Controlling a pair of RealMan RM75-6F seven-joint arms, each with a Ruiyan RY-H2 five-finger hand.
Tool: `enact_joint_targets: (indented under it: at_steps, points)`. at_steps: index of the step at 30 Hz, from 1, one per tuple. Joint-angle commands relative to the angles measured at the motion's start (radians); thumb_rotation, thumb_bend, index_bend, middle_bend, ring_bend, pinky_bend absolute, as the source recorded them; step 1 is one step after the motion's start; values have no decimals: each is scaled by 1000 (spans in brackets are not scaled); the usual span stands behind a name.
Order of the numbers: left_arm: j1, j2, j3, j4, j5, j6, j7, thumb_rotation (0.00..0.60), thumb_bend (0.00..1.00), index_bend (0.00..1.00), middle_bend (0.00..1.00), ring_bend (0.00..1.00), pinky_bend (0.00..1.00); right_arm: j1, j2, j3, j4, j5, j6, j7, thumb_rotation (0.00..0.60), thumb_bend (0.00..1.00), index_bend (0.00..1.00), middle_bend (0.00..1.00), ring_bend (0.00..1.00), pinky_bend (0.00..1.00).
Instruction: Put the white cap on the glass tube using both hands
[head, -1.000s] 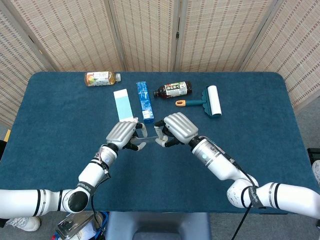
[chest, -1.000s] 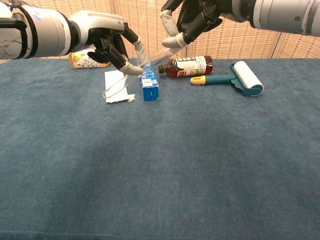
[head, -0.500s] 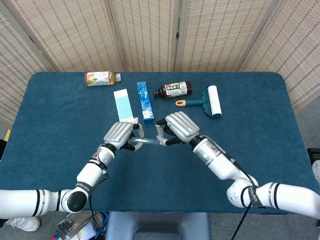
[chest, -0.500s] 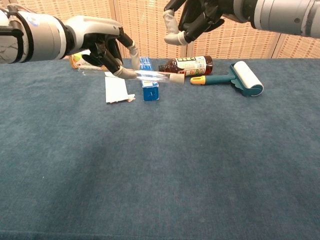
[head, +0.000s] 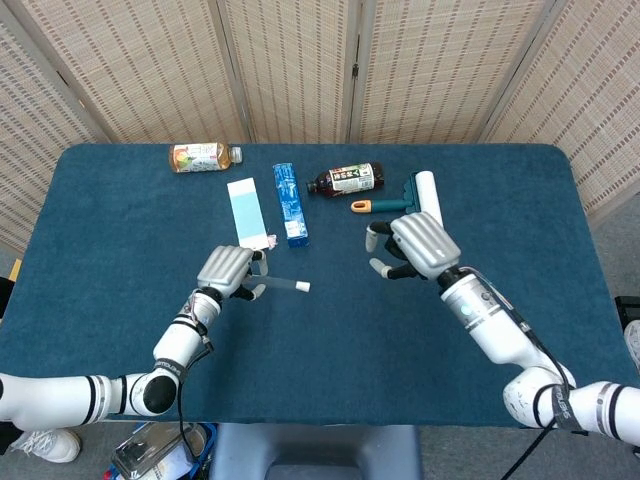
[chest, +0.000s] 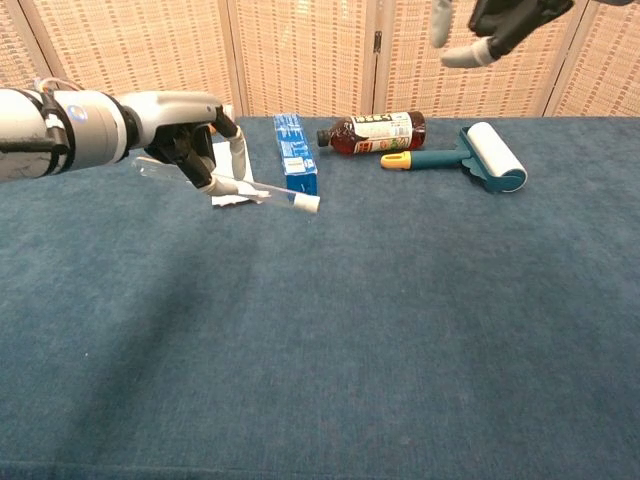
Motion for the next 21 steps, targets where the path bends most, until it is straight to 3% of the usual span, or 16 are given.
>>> enact_joint_targets:
  at_steps: [1, 12, 21]
  points:
    - [14, -46, 14, 79, 26, -36, -23, 600, 401, 646, 1000, 1000, 1000, -56, 57, -27, -28, -5, 35, -2, 600, 293, 506, 1000, 1000, 1000]
    - [37, -152, 13, 280, 84, -134, -93, 600, 401, 648, 1000, 1000, 1000, -176, 141, -78, -26, -34, 91, 43, 600, 292, 506, 1000, 1000, 1000]
    - [37, -193, 4, 357, 96, -189, -103, 600, 399, 608, 1000, 1000, 1000, -217, 149, -80, 6, -35, 96, 89, 600, 294, 506, 1000, 1000, 1000]
